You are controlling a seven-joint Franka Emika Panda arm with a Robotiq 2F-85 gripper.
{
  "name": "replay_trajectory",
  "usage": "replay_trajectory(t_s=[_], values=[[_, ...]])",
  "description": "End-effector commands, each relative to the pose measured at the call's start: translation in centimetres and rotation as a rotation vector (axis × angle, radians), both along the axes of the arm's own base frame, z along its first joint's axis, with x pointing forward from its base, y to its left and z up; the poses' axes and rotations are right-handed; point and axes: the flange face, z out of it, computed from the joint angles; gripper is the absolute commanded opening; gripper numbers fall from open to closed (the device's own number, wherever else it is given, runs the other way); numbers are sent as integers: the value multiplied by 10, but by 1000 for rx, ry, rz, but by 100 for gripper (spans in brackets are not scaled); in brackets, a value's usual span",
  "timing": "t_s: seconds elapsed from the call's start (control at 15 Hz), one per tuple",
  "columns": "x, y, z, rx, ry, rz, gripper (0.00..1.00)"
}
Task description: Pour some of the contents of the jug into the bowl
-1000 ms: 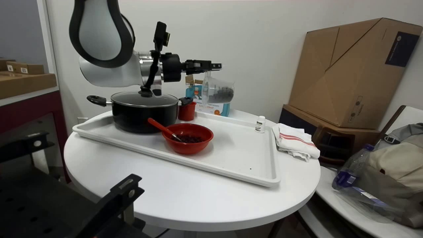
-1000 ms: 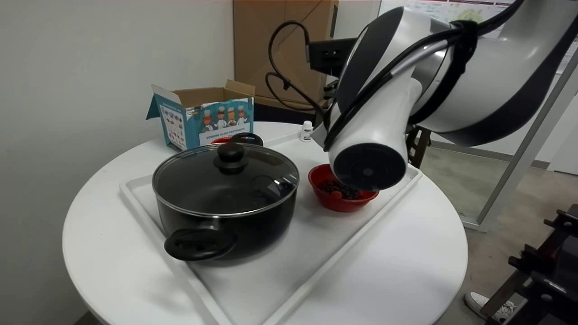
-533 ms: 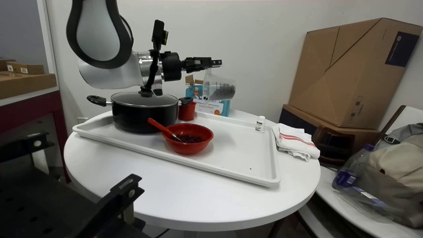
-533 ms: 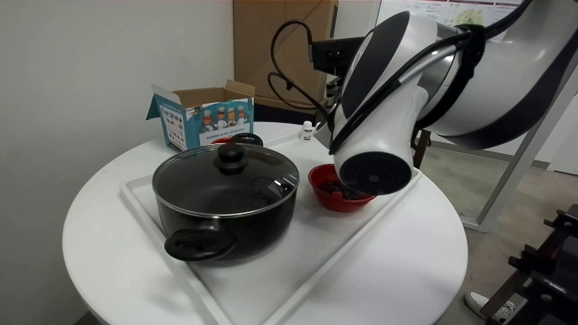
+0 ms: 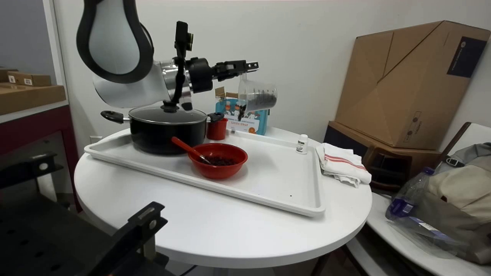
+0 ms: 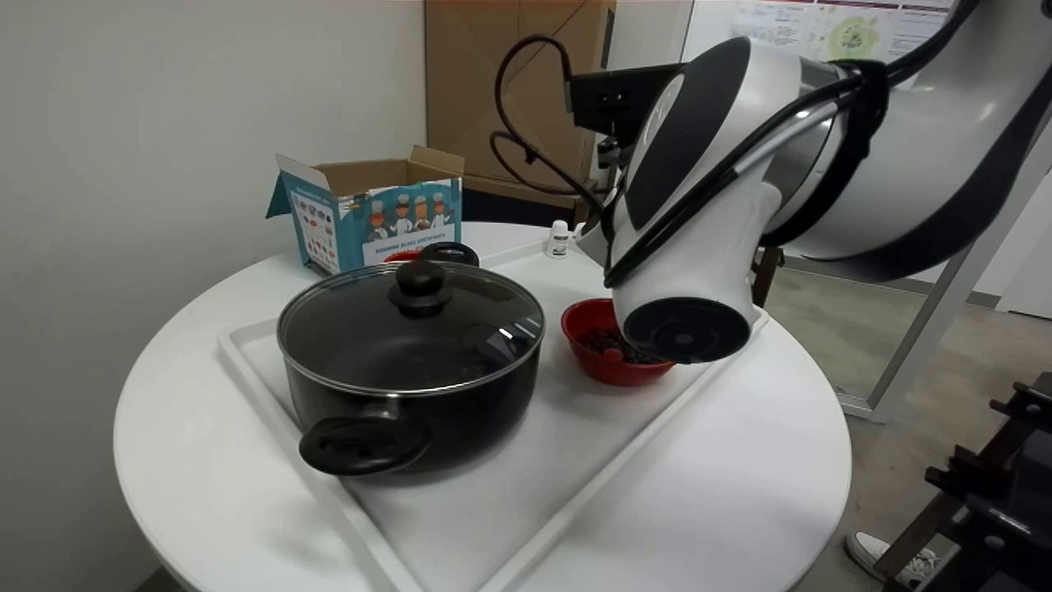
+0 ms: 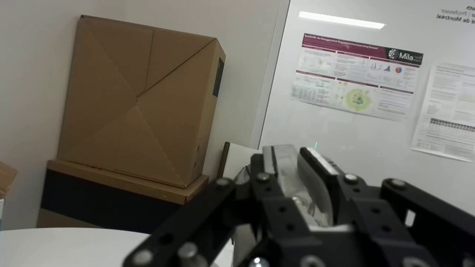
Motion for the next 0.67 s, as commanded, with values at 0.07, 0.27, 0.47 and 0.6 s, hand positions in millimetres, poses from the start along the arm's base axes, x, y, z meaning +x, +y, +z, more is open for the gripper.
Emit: replay_trajectory(t_s=[0.07, 0.27, 0.47, 0.6], values=[[-4, 0, -1, -57, -38, 30, 6], [-3, 0, -3, -42, -11, 8, 6], [2, -2, -4, 0, 29, -27, 6], [7, -5, -7, 40, 68, -56, 6]])
